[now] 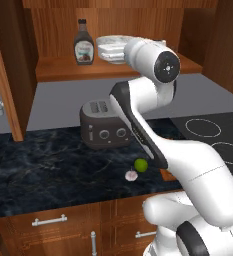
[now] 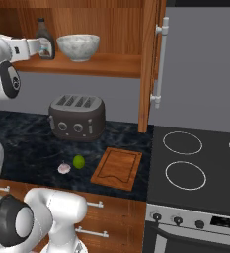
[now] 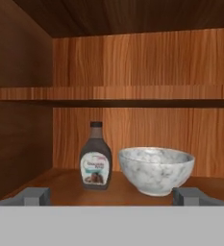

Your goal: Open the cabinet. Place the bowl and condiment on the counter. Then place the lime and garlic on the cutting board.

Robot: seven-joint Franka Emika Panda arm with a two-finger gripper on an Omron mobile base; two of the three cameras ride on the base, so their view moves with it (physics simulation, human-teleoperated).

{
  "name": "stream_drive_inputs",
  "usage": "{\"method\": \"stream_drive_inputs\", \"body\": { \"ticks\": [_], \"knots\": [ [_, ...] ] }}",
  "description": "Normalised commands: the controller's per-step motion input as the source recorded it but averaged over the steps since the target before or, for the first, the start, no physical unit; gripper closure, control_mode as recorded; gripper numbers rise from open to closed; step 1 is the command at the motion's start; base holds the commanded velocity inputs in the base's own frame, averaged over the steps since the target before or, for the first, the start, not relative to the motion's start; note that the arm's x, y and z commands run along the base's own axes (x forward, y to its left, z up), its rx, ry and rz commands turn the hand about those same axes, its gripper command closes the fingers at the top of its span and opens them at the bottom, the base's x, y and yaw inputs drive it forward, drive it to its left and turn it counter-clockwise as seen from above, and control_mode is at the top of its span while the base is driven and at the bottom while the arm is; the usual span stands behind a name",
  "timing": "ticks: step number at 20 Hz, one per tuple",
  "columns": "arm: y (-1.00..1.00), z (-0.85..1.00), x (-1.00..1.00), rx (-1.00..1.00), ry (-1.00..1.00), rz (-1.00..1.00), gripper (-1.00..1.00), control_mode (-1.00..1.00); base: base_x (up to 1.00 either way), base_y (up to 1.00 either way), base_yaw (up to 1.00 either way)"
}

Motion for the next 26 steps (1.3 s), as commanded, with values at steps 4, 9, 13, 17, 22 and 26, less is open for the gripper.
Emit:
{"method": "stream_drive_inputs", "body": {
  "ticks": [4,9,13,17,22,26],
  "knots": [
    [0.01,0.0,0.42,0.0,0.0,0.0,-1.0,-1.0,0.0,0.0,0.0],
    [0.01,-0.01,0.08,0.0,-0.05,0.03,-1.0,-1.0,0.0,0.0,0.0],
    [0.13,0.0,0.28,0.0,-0.03,0.0,-1.0,-1.0,0.0,0.0,0.0],
    [0.15,0.0,0.35,0.0,0.0,0.0,-1.0,-1.0,0.0,0.0,0.0],
    [0.15,0.0,0.36,0.0,0.0,0.0,-1.0,-1.0,0.0,0.0,0.0],
    [0.13,0.0,0.34,0.0,0.0,0.0,-1.0,-1.0,0.0,0.0,0.0]
  ]
}}
